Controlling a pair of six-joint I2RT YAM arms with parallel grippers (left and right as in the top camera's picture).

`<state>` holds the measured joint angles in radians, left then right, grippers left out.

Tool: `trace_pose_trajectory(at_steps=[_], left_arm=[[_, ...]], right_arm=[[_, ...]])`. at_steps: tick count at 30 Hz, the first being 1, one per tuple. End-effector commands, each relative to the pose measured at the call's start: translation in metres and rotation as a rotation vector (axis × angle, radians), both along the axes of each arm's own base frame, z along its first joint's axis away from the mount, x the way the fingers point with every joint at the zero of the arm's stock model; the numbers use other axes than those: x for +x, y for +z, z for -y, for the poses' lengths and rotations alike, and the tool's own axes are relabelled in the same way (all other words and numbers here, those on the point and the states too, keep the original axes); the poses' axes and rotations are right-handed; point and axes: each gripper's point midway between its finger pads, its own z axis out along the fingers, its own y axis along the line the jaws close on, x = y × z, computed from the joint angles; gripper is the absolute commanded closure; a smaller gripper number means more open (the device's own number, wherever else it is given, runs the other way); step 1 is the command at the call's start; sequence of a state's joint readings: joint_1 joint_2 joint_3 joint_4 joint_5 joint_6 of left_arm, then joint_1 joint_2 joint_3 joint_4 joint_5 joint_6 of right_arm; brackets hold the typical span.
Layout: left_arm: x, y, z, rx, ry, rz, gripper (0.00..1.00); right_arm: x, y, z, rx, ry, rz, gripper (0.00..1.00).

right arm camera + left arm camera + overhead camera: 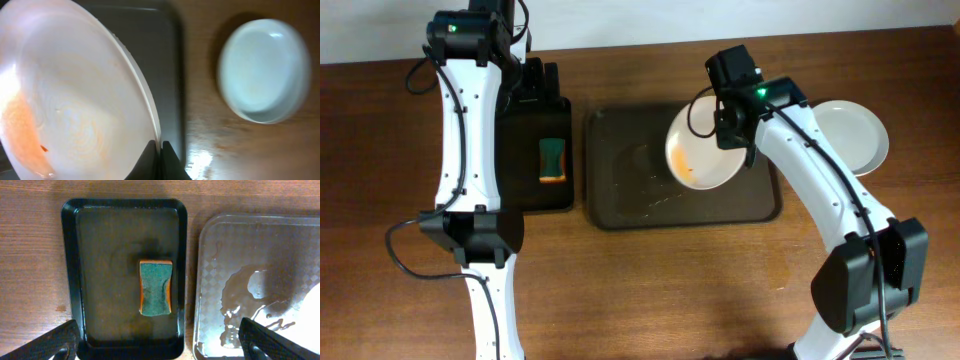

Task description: Clean dirty plates on tray and stack at the side

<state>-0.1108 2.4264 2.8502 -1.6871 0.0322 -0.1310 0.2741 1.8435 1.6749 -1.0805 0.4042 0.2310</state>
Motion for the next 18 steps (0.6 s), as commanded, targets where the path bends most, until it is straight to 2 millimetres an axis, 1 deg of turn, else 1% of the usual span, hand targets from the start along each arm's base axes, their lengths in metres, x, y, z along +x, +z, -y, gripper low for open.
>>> trace_pose_trajectory(at_steps=[1, 2, 3, 4, 6, 8, 10, 12, 13, 14, 15, 18], left_arm=[[0.000, -0.006, -0.003, 0.011, 0.008, -0.014, 0.00], [0.000, -0.006, -0.003, 0.011, 0.008, -0.014, 0.00], [0.000, -0.006, -0.003, 0.011, 0.008, -0.014, 0.00], [0.000, -0.006, -0.003, 0.011, 0.007, -0.014, 0.00], [0.000, -0.006, -0.003, 0.011, 0.007, -0.014, 0.00], [0.000, -0.006, -0.003, 0.011, 0.007, -0.014, 0.00], [0.000, -0.006, -0.003, 0.011, 0.007, -0.014, 0.00], [0.000, -0.006, -0.003, 0.011, 0.007, -0.014, 0.00], [0.001, -0.006, -0.004, 0.011, 0.010, -0.014, 0.00], [0.001, -0.006, -0.004, 0.011, 0.010, -0.014, 0.00], [0.000, -0.006, -0.003, 0.011, 0.007, -0.014, 0.00], [0.000, -0.006, -0.003, 0.011, 0.007, -0.014, 0.00]], right_arm=[[0.002, 0.053, 0.026, -0.229, -0.041, 0.100, 0.96], [0.002, 0.066, 0.022, -0.274, -0.034, 0.123, 0.96], [0.002, 0.078, 0.012, -0.317, -0.016, 0.157, 0.96], [0.002, 0.091, -0.003, -0.393, 0.041, 0.188, 0.96], [-0.002, 0.109, -0.020, -0.508, 0.069, 0.248, 0.96], [-0.011, 0.132, -0.041, -0.638, 0.092, 0.330, 0.96], [-0.016, 0.139, -0.056, -0.671, 0.119, 0.361, 0.96], [-0.015, 0.135, -0.059, -0.648, 0.130, 0.354, 0.96], [-0.013, 0.125, -0.063, -0.586, 0.149, 0.330, 0.96], [-0.010, 0.111, -0.067, -0.494, 0.164, 0.298, 0.96], [-0.006, 0.096, -0.066, -0.381, 0.151, 0.266, 0.96], [0.004, 0.060, -0.048, -0.081, 0.040, 0.169, 0.96]])
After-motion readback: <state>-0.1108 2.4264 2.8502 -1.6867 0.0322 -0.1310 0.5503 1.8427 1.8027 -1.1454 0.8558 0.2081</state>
